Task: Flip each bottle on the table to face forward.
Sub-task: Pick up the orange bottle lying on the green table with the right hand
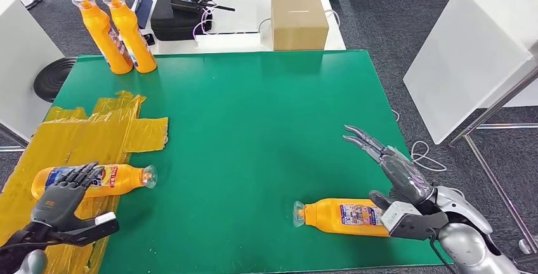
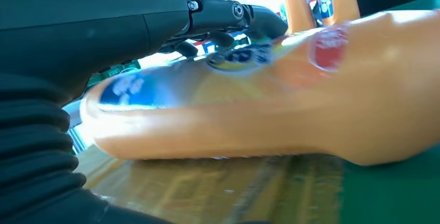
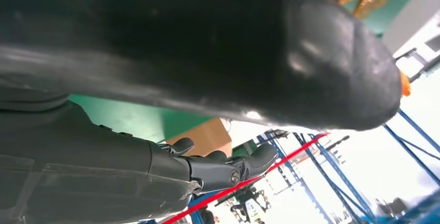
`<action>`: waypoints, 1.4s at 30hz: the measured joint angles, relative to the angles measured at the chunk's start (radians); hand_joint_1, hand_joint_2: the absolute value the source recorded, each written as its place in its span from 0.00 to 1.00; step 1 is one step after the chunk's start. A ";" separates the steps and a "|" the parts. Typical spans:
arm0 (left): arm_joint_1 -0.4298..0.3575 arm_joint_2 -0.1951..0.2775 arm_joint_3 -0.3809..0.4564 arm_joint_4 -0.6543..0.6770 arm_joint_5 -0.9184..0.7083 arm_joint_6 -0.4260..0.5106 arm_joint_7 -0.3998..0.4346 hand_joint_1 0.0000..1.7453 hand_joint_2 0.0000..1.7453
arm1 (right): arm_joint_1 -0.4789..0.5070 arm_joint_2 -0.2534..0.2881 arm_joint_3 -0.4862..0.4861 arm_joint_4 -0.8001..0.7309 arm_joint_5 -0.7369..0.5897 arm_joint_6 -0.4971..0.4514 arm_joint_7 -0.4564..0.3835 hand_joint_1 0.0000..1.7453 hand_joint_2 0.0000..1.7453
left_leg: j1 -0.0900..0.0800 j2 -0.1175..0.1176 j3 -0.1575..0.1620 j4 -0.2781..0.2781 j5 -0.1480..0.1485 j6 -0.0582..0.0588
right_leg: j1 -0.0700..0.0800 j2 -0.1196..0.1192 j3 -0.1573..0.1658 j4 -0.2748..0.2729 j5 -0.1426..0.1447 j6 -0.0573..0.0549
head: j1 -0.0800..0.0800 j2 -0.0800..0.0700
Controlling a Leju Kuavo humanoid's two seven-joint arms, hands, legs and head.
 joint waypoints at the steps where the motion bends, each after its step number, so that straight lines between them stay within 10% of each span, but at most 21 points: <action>1: 0.005 0.011 0.000 -0.010 0.007 -0.014 -0.006 0.00 0.00 | 0.002 -0.007 -0.001 0.000 0.002 0.005 0.001 0.00 0.00 | 0.000 0.000 0.000 0.000 0.000 0.000 | 0.000 0.000 0.000 0.000 0.000 0.000 | 0.000 0.000; 5: 0.011 0.045 0.008 -0.040 0.088 -0.064 -0.046 0.00 0.00 | 0.009 -0.051 -0.004 -0.001 -0.010 0.035 0.010 0.00 0.00 | 0.000 0.000 0.000 0.000 0.000 0.000 | 0.000 0.000 0.000 0.000 0.000 0.000 | 0.000 0.000; 9: 0.009 0.031 0.056 -0.102 0.287 -0.089 -0.147 0.00 0.00 | 0.058 -0.120 -0.030 -0.029 -0.021 0.055 0.021 0.00 1.00 | 0.000 -0.001 0.000 0.000 0.000 0.000 | 0.000 -0.001 0.000 0.000 0.000 0.000 | 0.000 0.000; 22: -0.092 -0.203 0.286 -0.372 1.004 -0.504 -0.264 0.00 0.00 | 0.328 -0.296 -0.130 -0.175 0.035 0.036 0.131 0.00 1.00 | -0.003 -0.001 -0.001 0.000 -0.001 0.001 | -0.001 -0.002 -0.001 -0.002 0.000 0.000 | 0.000 0.000; 42: -0.094 -0.312 0.253 -0.465 1.056 -0.575 -0.251 0.00 0.00 | 0.350 -0.339 -0.114 -0.061 0.095 0.008 0.249 0.00 1.00 | -0.003 0.000 0.000 0.000 -0.001 0.001 | -0.001 0.000 0.000 -0.001 0.000 0.000 | 0.000 0.000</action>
